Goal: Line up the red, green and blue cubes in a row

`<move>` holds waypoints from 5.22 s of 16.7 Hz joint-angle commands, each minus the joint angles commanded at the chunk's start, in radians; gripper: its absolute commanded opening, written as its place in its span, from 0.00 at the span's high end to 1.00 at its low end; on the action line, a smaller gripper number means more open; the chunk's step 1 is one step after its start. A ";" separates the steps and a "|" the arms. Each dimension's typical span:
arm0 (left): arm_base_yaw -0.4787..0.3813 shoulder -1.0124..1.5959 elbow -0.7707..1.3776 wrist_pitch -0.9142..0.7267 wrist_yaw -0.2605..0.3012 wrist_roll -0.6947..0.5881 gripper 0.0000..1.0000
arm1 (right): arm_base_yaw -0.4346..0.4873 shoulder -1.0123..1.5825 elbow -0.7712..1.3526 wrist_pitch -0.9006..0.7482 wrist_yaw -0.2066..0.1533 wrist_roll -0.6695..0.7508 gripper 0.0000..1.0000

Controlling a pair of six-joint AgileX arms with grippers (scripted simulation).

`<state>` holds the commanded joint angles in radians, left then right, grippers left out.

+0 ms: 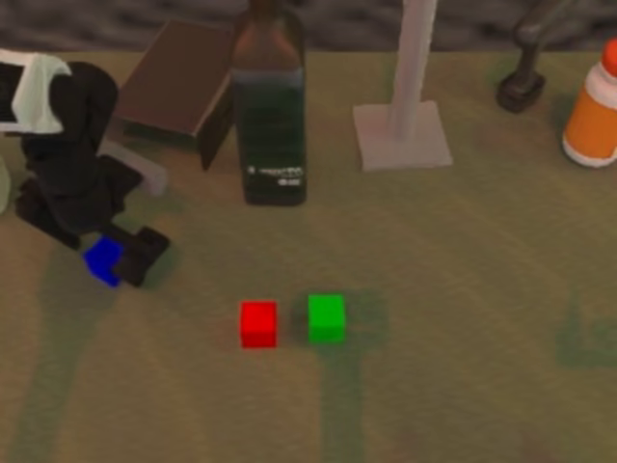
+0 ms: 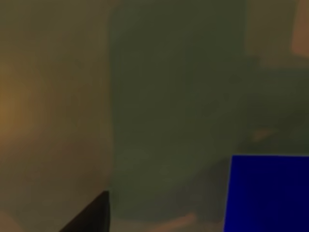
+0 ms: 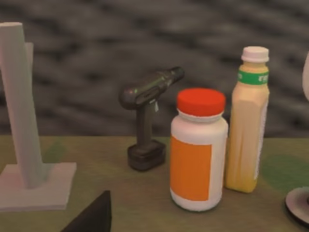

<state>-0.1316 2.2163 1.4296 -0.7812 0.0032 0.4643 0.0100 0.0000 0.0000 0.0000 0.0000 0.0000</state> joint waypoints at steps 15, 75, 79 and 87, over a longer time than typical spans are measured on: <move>0.001 0.022 -0.024 0.043 0.000 0.001 0.68 | 0.000 0.000 0.000 0.000 0.000 0.000 0.00; -0.768 0.339 0.845 -0.490 -0.022 -1.345 1.00 | 0.000 0.000 0.000 0.000 0.000 0.000 0.00; -0.765 0.346 0.738 -0.374 -0.026 -1.349 1.00 | 0.000 0.000 0.000 0.000 0.000 0.000 0.00; -0.766 0.347 0.734 -0.370 -0.027 -1.349 0.70 | 0.000 0.000 0.000 0.000 0.000 0.000 0.00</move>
<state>-0.8971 2.5631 2.1636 -1.1512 -0.0235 -0.8844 0.0100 0.0000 0.0000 0.0000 0.0000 0.0000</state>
